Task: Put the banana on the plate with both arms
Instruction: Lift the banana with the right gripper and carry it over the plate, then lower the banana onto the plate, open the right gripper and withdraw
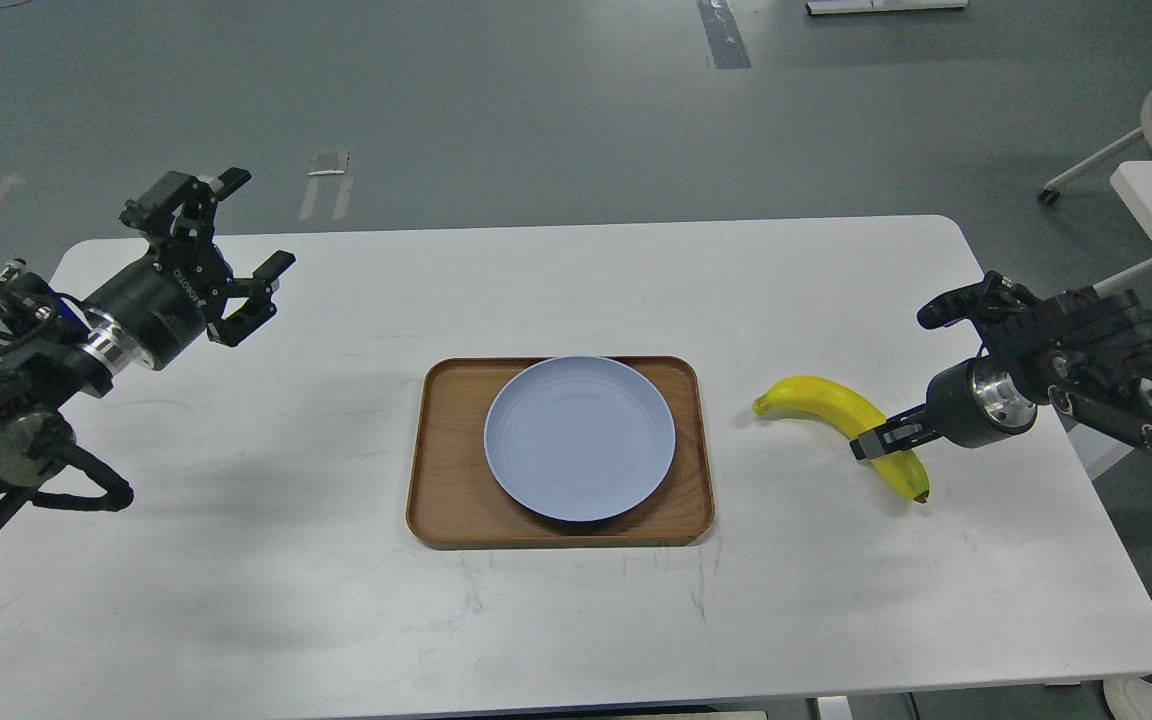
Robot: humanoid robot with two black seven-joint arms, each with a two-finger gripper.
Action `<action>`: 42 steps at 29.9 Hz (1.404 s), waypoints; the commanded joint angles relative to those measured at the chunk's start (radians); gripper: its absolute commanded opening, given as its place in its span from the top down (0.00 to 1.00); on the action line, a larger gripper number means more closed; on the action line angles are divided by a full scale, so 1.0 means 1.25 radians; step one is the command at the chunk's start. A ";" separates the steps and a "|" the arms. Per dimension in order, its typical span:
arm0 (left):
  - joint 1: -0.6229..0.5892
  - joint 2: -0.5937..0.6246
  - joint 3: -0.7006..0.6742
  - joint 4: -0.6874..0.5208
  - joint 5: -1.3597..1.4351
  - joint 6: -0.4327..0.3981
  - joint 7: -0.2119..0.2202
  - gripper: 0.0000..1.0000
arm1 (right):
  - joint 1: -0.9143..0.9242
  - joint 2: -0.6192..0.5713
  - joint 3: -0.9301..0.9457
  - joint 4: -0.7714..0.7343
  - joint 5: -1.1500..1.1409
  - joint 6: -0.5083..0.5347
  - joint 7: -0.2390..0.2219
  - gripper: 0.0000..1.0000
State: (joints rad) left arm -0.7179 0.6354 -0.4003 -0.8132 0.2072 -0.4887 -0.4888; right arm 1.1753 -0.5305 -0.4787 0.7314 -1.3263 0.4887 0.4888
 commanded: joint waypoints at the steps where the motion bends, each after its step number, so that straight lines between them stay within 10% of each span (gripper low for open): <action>1: 0.000 0.005 0.000 -0.005 0.000 0.000 0.000 0.02 | 0.033 -0.027 0.000 0.012 0.001 0.000 0.000 0.92; 12: -0.001 0.006 -0.002 -0.015 0.000 0.000 0.000 0.02 | 0.180 -0.046 0.000 0.131 0.042 0.000 0.000 0.91; 28: -0.002 0.017 -0.007 -0.015 0.000 0.000 0.000 0.02 | 0.207 0.302 -0.119 0.032 0.230 0.000 0.000 0.85; 42: -0.001 0.018 -0.007 -0.015 0.000 0.000 0.000 0.02 | 0.185 0.359 -0.123 -0.002 0.298 0.000 0.000 0.34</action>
State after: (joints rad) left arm -0.7201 0.6578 -0.4095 -0.8314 0.2071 -0.4887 -0.4886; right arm 1.4105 -0.0819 -0.6343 0.7287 -0.9551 0.4887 0.4886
